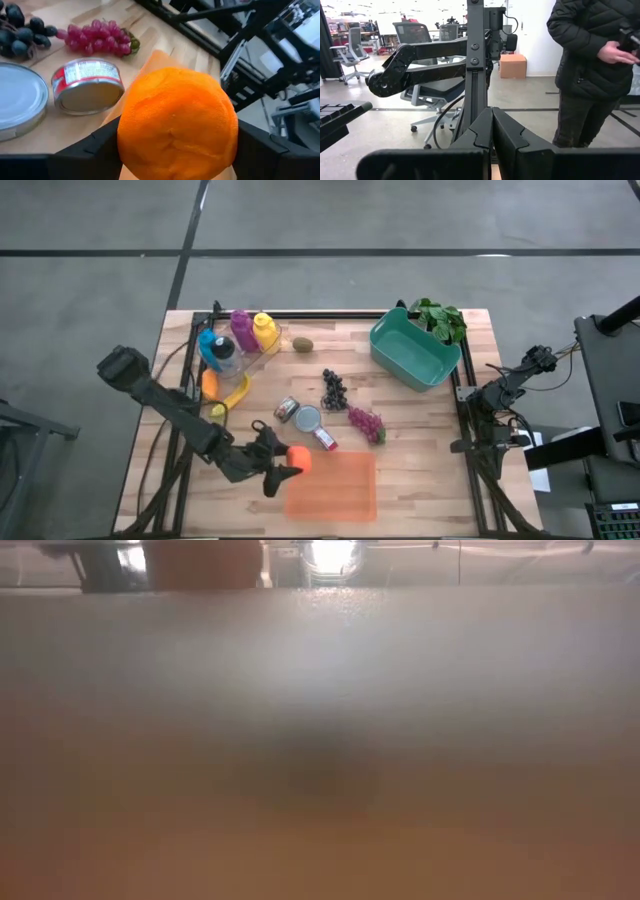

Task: Pick & Place Food Item
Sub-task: Put the orange into the orange bin

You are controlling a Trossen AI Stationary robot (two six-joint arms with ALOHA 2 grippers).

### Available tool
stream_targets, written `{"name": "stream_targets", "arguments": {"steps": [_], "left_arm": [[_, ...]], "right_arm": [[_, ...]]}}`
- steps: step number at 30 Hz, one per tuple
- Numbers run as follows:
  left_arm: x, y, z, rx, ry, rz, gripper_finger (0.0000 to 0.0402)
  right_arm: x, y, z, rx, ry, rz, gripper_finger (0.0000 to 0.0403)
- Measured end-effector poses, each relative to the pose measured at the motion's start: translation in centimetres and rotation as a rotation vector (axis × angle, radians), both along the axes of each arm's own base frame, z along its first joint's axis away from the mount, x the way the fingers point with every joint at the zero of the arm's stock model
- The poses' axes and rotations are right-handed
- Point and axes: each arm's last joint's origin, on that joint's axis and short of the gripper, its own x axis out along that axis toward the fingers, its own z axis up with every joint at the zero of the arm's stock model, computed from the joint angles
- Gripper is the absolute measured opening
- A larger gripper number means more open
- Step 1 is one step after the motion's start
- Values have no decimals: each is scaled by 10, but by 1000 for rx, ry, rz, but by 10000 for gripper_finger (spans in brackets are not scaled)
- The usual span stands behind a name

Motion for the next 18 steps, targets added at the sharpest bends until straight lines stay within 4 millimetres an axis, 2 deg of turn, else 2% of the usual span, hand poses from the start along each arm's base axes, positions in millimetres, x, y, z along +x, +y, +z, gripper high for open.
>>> {"name": "stream_targets", "arguments": {"steps": [8,18], "left_arm": [[18,-14,-33,49,73,-55,287],[21,-15,-46,-16,177,-126,290]], "right_arm": [[0,0,0,0,0,0,8],[0,0,0,0,0,0,8]]}}
